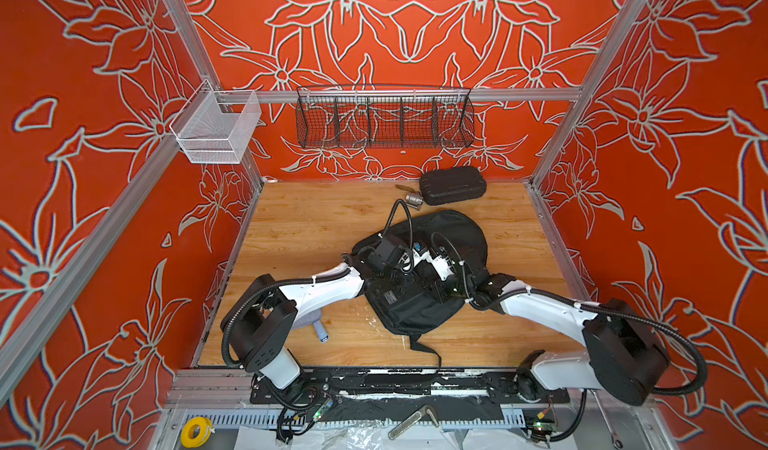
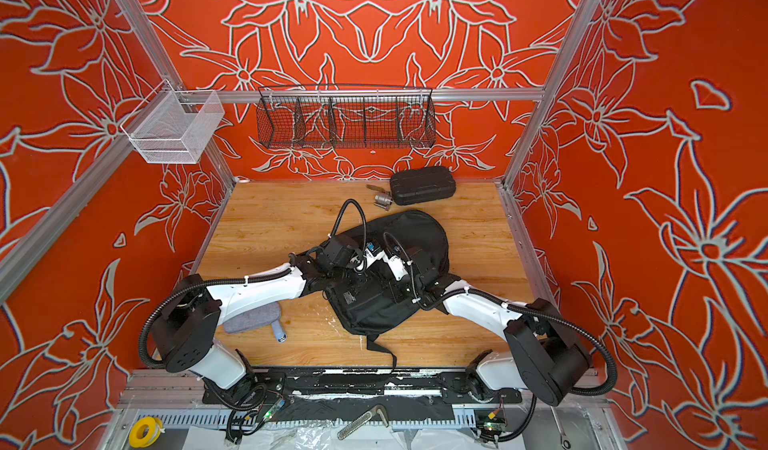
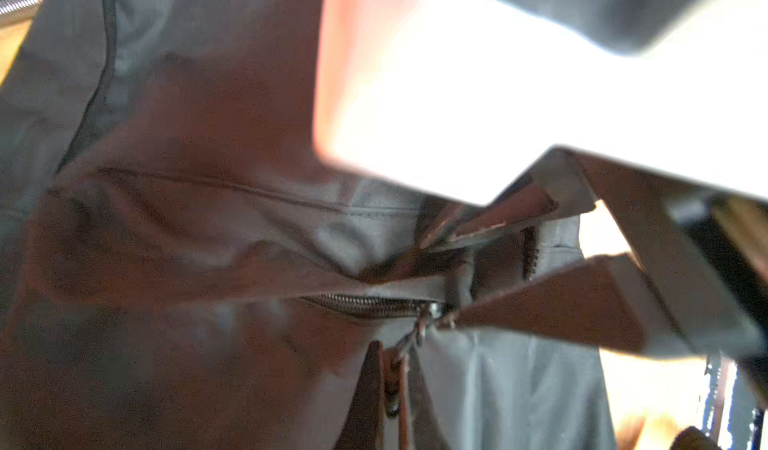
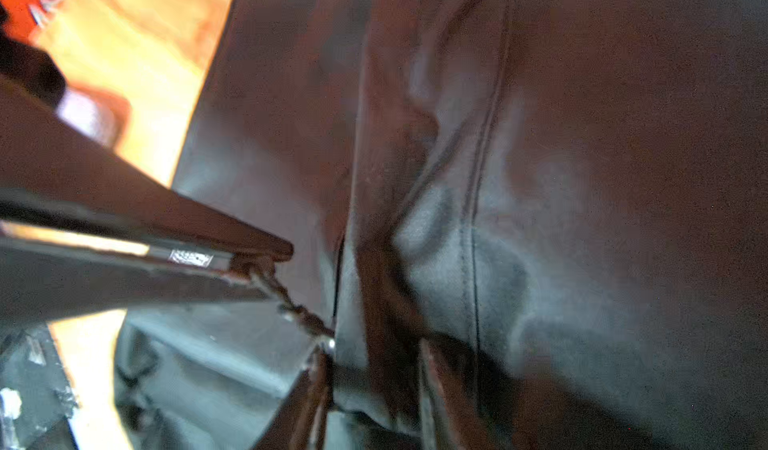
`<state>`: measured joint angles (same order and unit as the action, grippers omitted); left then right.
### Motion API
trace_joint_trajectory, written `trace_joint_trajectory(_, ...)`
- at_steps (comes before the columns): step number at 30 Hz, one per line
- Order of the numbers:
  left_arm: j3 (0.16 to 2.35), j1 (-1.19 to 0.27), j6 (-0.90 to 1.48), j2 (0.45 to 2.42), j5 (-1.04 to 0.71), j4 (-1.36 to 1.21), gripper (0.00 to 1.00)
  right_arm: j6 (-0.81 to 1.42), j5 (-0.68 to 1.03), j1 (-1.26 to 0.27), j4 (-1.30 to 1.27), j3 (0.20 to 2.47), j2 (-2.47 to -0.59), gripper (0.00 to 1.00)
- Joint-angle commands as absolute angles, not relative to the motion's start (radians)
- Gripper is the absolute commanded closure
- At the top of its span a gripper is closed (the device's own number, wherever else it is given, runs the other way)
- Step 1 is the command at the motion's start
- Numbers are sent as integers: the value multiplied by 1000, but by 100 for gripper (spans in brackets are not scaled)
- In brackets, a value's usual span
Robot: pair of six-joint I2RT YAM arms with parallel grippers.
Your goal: Pack the student bag
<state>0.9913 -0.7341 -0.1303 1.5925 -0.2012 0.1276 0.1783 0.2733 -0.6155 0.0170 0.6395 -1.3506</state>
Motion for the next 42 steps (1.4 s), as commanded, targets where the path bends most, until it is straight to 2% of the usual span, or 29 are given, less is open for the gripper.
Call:
trace_joint_trajectory(1,1016,-725,-127,1557,-158,135,100,142,233,-616,71,648,-1335,82)
trace_joint_trajectory(4,1020,-689,-121,1574,-141,158,100,124,229,-615,74,639,-1279,99)
trace_joint_trajectory(5,1023,-675,-119,1584,-138,167,100,116,231,-616,75,637,-1263,100)
trace_joint_trajectory(13,1065,-536,-124,1630,-129,188,100,90,234,-615,158,625,-1199,100)
trace_joint_trajectory(23,1267,-388,-155,1814,-83,312,100,144,221,-615,165,588,-1158,100)
trace_joint_trajectory(32,1423,-385,-226,1893,-76,398,100,263,207,-628,93,565,-1183,100)
trace_joint_trajectory(38,1503,-428,-266,1922,-143,387,100,416,9,-746,9,572,-1224,100)
trace_joint_trajectory(40,1534,-428,-258,1942,-152,402,100,472,-51,-775,-11,580,-1245,92)
trace_joint_trajectory(42,1559,-429,-251,1954,-152,419,100,501,-81,-783,-28,595,-1264,79)
